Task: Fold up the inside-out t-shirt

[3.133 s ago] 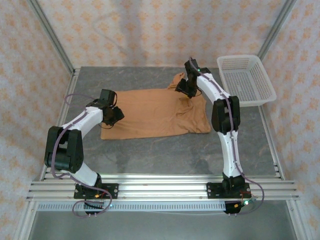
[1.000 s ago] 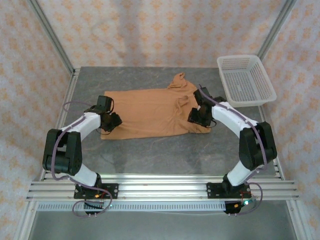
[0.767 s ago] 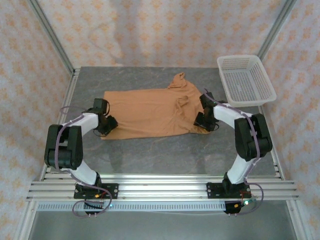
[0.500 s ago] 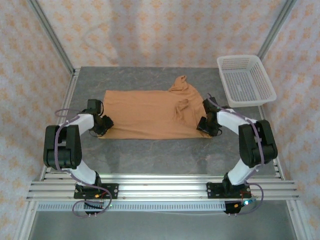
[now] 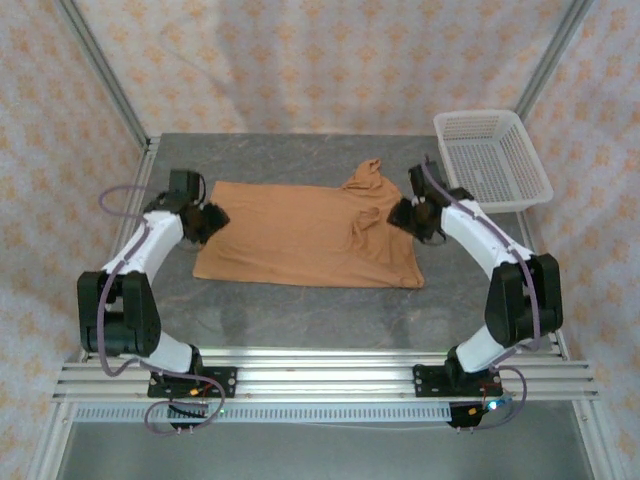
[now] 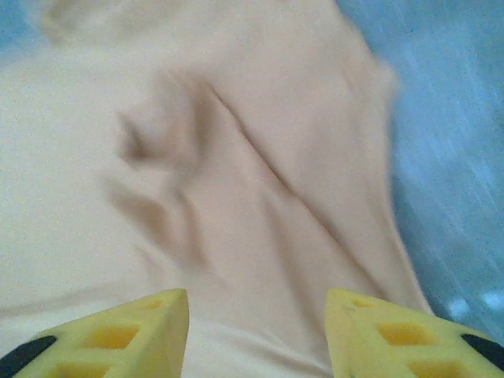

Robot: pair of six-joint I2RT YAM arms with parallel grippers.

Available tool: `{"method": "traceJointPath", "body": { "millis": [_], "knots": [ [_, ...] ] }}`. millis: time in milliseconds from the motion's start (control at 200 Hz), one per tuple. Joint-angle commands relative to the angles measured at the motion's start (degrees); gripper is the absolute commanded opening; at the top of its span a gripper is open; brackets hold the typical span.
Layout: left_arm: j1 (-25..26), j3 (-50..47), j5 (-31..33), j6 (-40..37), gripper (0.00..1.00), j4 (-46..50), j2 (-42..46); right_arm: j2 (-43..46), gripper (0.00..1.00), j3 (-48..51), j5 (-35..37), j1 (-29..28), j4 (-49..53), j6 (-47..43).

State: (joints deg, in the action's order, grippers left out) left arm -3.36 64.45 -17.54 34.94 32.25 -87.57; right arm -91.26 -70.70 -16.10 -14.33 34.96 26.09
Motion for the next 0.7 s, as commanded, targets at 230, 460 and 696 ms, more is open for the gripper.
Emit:
{"method": "traceJointPath", "body": {
  "millis": [230, 460, 696],
  "knots": [
    [-0.9, 41.4, 2.6, -5.7, 0.41, 9.6, -33.2, -36.8, 0.46, -38.2, 2.8, 2.6, -10.7, 9.6],
    [-1.3, 56.8, 7.5, -9.0, 0.47, 15.1, -45.5, -59.6, 0.48, -66.8, 0.9, 3.7, -6.3, 15.4],
    [-2.1, 56.9, 11.0, -11.7, 0.51, 16.3, -46.8, -66.0, 0.39, -72.3, -1.6, 3.7, -9.9, 18.9]
  ]
}}
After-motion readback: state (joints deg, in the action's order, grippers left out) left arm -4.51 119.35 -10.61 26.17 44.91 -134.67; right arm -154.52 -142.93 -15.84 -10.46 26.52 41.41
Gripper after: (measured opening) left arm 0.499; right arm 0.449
